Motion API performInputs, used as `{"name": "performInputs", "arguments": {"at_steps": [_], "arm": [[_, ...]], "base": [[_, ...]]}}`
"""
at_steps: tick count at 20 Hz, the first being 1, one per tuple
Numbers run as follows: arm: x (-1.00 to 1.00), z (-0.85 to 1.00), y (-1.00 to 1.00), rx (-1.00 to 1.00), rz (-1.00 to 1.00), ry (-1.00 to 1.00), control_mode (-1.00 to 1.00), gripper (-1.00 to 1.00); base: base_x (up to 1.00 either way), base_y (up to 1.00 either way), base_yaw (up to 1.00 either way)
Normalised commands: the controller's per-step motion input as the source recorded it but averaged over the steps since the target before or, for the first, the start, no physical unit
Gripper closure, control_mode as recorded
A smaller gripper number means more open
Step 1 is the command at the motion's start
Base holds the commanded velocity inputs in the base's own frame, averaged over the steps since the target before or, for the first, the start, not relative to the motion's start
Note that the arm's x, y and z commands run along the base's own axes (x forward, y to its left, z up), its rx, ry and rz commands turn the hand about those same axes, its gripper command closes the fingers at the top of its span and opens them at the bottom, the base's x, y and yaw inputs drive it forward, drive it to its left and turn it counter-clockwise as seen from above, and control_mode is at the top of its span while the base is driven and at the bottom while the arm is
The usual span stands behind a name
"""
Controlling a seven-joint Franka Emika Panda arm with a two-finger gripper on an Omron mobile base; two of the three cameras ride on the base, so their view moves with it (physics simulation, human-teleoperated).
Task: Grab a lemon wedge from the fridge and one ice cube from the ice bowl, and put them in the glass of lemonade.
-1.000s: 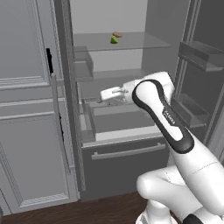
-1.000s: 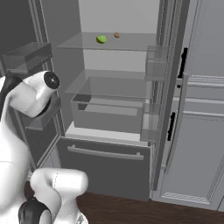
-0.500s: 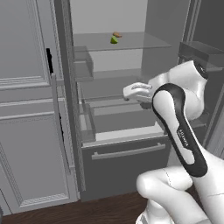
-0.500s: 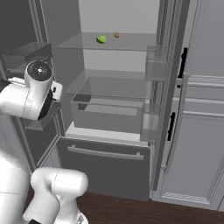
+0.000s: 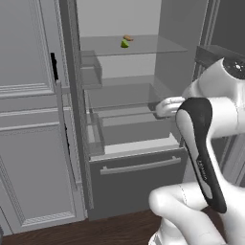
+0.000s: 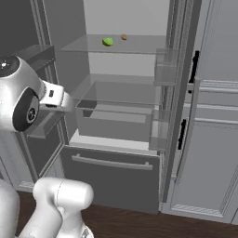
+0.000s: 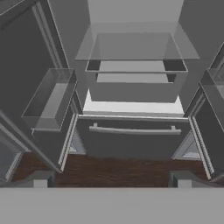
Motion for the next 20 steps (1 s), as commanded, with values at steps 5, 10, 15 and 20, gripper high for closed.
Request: {"name": "performInputs", "arguments": {"at_steps": [5, 10, 15, 20], "arm": [[-0.93, 0.57, -0.35, -0.13, -0.2, 0.04, -1.0, -1.0], [-0.8, 0.04, -0.18, -0.02, -0.08, -0.07, -1.0, -1.0], [-0.29, 0.0, 0.0, 0.0, 0.0, -0.04, -1.0, -1.0], [0.21, 0.0, 0.0, 0.0, 0.0, 0.0, -1.0, -1.0]], "base": [[0.0, 0.0, 0.0], [0.0, 0.0, 0.0], [0.0, 0.0, 0.0], [0.0, 0.0, 0.0]]}}
